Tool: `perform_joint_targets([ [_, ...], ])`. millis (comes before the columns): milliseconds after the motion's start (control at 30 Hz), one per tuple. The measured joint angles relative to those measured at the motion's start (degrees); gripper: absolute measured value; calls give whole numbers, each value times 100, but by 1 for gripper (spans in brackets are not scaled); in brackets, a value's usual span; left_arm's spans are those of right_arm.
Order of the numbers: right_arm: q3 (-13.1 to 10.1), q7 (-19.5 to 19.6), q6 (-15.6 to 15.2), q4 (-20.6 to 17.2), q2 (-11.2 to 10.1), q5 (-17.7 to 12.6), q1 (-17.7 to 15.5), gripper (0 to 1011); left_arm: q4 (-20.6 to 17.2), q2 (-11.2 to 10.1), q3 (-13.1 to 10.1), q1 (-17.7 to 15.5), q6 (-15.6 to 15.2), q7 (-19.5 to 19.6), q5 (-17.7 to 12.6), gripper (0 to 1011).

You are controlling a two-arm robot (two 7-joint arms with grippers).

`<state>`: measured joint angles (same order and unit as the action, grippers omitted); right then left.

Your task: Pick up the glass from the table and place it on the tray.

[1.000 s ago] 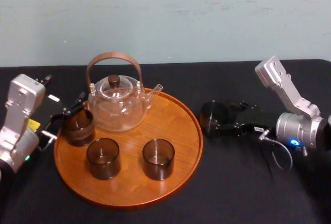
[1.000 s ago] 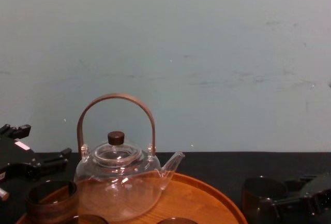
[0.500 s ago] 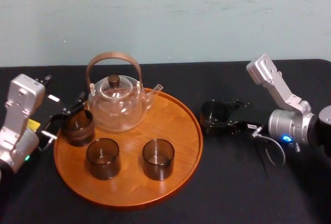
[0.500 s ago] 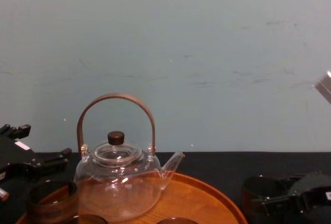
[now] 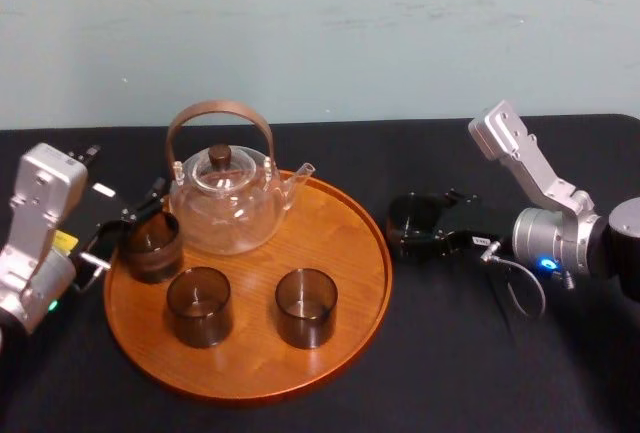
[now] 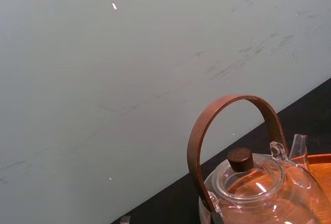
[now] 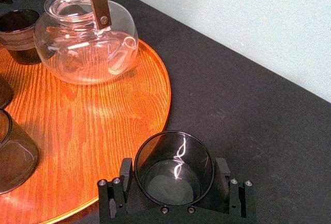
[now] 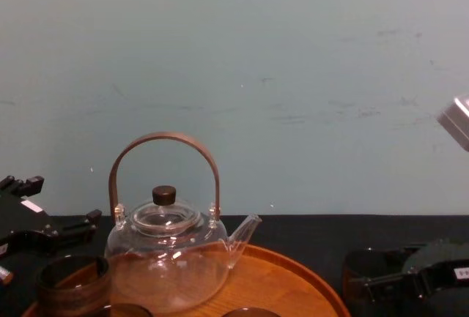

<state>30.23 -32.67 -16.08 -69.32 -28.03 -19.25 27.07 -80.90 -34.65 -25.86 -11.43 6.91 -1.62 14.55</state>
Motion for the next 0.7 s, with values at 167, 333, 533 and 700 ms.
perform_joint_targets([
  [167,0,-1,0,0,-2,-5,0,1002,0,0,0,0,0,0,0,1002],
  [333,-2,-4,0,0,-5,-13,0,918,0,0,0,0,0,0,0,1002],
  [533,-4,-5,-1,-2,-7,-18,-3,902,0,0,0,0,0,0,0,1001],
  [700,-7,-6,-3,-4,-10,-20,-6,902,0,0,0,0,0,0,0,1001],
])
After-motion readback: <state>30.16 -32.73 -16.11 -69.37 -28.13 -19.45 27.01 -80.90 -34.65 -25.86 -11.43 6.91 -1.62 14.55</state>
